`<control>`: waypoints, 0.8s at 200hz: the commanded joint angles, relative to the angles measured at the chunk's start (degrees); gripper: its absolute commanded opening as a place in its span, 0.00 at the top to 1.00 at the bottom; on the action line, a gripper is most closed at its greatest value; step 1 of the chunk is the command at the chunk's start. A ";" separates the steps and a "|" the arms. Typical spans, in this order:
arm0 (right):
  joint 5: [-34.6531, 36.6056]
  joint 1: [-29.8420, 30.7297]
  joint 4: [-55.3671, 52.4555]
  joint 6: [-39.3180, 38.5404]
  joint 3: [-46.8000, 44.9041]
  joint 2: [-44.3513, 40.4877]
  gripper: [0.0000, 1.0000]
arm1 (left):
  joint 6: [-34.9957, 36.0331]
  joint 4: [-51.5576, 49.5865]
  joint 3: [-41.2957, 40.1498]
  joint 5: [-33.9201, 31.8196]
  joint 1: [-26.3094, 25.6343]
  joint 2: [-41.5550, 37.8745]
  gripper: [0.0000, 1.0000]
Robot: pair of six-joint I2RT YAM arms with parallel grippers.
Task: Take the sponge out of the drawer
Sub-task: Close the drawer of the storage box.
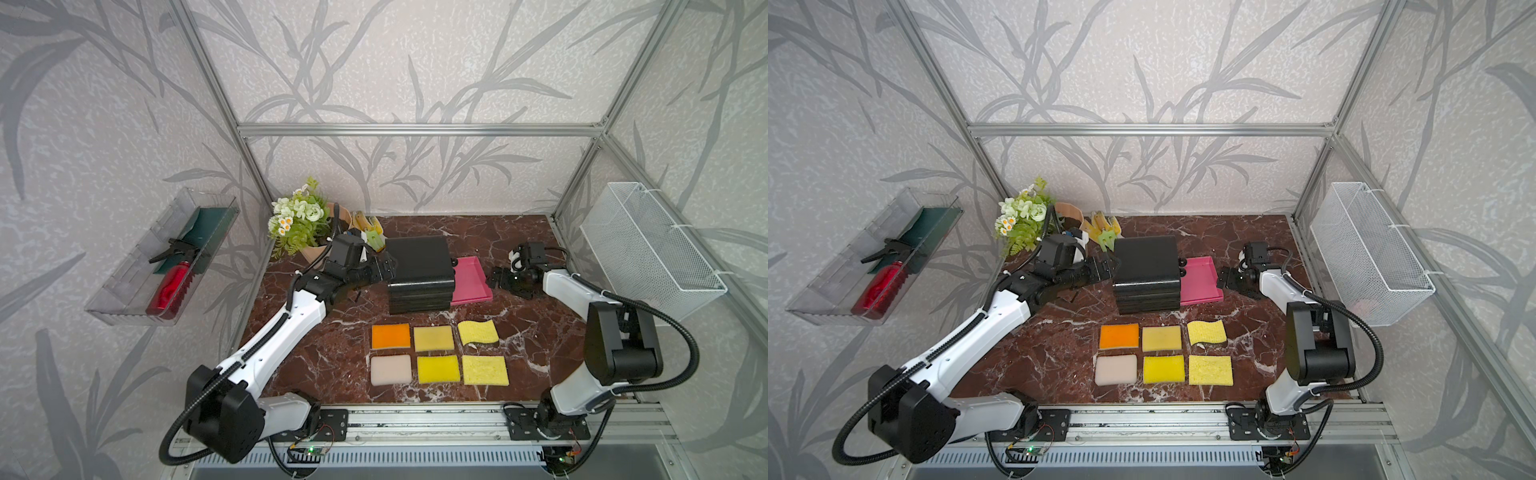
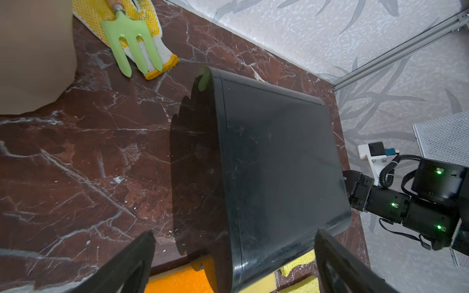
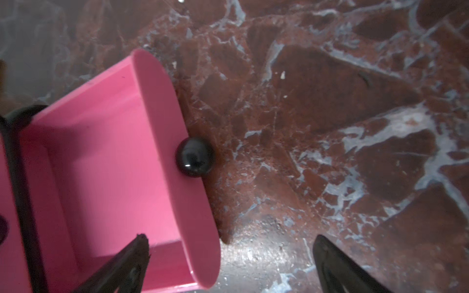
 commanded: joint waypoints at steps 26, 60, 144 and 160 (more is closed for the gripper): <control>5.96 -1.27 -1.78 1.71 0.51 -0.15 0.01 | 0.74 7.85 -1.25 6.34 1.14 0.07 0.03; 9.04 -2.12 -3.46 1.94 1.39 -0.23 0.01 | 0.43 8.78 -2.13 7.21 2.01 0.48 0.03; 6.00 -5.22 0.93 3.45 -2.05 -6.46 0.01 | -0.23 10.40 -3.01 9.51 2.48 1.43 0.04; 6.23 -5.99 1.56 3.20 -2.31 -6.42 0.01 | -0.40 10.60 -3.20 9.51 2.48 1.40 0.04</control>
